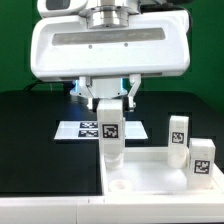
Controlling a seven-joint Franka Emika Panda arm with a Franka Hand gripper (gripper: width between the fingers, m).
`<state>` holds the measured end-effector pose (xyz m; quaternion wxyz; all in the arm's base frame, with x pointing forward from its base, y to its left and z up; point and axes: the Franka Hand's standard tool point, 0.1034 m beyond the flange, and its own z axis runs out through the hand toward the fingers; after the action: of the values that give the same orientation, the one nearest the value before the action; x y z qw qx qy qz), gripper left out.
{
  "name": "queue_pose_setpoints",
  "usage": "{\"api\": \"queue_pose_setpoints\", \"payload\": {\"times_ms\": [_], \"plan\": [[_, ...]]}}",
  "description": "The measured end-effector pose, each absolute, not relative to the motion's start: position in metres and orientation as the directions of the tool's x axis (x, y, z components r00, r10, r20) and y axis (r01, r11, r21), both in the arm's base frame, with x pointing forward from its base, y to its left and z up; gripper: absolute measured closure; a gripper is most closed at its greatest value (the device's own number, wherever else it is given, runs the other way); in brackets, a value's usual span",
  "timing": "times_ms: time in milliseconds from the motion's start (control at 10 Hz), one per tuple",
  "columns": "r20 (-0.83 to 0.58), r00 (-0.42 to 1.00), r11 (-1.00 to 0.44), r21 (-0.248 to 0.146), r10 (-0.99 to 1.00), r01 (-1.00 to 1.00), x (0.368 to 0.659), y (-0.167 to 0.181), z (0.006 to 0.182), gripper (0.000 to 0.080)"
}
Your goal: Assemble square table
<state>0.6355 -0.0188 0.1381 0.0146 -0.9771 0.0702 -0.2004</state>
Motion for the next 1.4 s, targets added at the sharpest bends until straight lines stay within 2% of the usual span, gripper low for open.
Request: {"api": "queue_pose_setpoints", "payload": {"times_ms": [200, 400, 700, 1400], "plan": [[0.390, 0.909, -0.989, -0.057, -0.145, -0.134, 0.635, -0.020, 0.138, 0.0514], [0.476, 0.871, -0.990, -0.007, -0.124, -0.138, 0.633, -0.026, 0.134, 0.0514], [0.497, 0.860, -0.990, 0.014, -0.114, -0.139, 0.630, -0.024, 0.124, 0.0514], [0.470, 0.875, -0.991, 0.001, -0.119, -0.135, 0.623, -0.004, 0.104, 0.0514]]}}
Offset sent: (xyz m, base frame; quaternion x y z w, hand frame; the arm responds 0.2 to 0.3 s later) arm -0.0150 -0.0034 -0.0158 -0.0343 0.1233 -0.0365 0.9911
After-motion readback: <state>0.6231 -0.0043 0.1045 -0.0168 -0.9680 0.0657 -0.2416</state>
